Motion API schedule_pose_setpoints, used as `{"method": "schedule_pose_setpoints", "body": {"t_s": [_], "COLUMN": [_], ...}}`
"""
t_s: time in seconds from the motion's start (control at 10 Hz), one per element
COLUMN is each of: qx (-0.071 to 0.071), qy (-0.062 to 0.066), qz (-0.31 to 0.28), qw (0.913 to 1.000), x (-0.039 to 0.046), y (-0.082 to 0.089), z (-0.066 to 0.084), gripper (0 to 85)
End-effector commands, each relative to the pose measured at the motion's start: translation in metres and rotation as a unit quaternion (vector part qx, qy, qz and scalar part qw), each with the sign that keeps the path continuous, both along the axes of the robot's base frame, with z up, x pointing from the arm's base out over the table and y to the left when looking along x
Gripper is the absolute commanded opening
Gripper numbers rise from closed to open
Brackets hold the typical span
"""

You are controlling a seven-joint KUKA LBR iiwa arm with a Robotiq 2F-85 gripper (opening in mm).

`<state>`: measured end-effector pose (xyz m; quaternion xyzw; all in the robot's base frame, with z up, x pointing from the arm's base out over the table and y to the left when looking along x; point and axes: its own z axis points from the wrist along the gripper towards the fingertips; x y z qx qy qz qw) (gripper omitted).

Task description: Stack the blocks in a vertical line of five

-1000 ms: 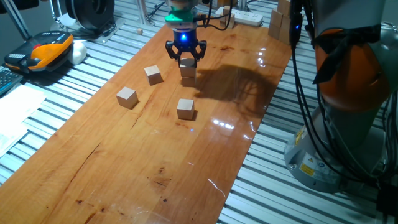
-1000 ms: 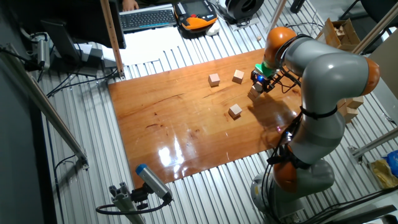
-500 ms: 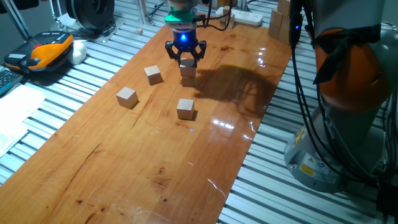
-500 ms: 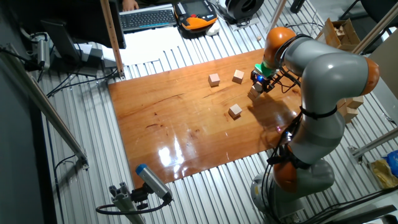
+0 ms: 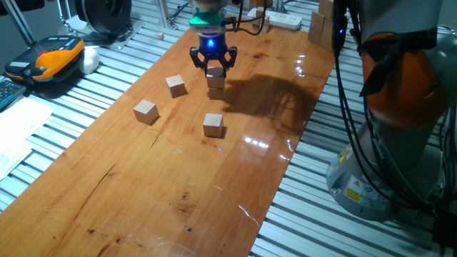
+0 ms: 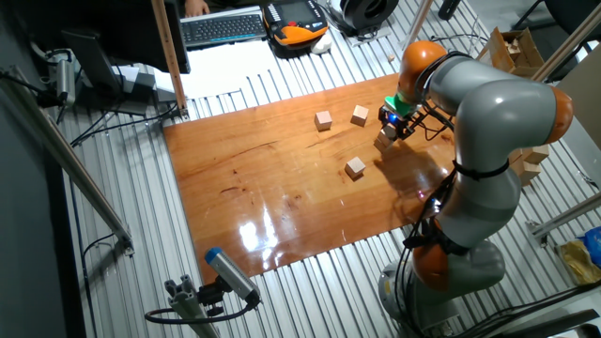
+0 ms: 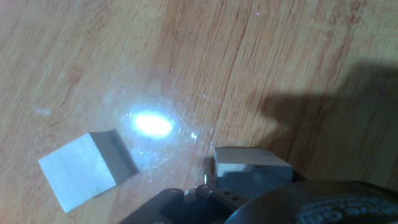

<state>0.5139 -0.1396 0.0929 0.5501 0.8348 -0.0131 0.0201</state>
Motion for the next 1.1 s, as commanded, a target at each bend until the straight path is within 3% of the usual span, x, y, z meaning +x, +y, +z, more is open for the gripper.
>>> {"method": "schedule_pose_setpoints", "body": {"t_s": [0.0, 0.3, 0.4, 1.0], "qx": [-0.001, -0.002, -0.002, -0.004], "qy": [0.000, 0.001, 0.002, 0.003], "qz": [0.000, -0.001, -0.001, -0.002], "qw": [1.0000, 1.0000, 1.0000, 1.0000], "x": [0.0000, 0.0000, -0.0001, 0.0000], "y": [0.0000, 0.0000, -0.0001, 0.0001], "z": [0.0000, 0.0000, 0.0000, -0.0003], "gripper": [0.0, 0.0, 17.0, 17.0]}}
